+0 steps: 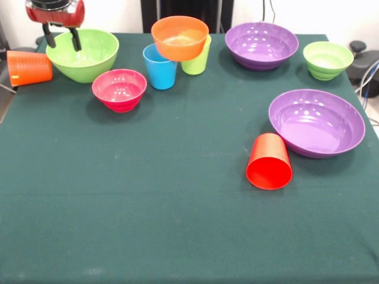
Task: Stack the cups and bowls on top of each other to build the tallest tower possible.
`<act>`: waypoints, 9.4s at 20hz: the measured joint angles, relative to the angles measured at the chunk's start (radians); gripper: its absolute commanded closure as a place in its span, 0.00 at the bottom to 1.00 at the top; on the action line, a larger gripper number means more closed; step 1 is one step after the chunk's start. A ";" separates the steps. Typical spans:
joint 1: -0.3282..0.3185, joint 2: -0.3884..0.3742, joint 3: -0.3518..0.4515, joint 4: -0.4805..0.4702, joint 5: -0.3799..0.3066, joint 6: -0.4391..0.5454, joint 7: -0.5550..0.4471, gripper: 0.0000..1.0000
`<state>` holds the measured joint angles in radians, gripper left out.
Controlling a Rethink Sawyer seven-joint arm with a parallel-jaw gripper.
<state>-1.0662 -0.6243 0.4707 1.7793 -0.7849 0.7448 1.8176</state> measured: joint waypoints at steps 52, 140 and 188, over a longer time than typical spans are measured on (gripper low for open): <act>-0.145 0.065 0.028 0.049 -0.001 0.002 0.000 0.00; -0.291 0.145 0.046 0.136 -0.086 0.004 -0.001 0.00; -0.172 -0.075 0.139 0.241 0.077 0.160 -0.001 0.00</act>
<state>-1.2386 -0.6997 0.6100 2.0199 -0.7077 0.9049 1.8168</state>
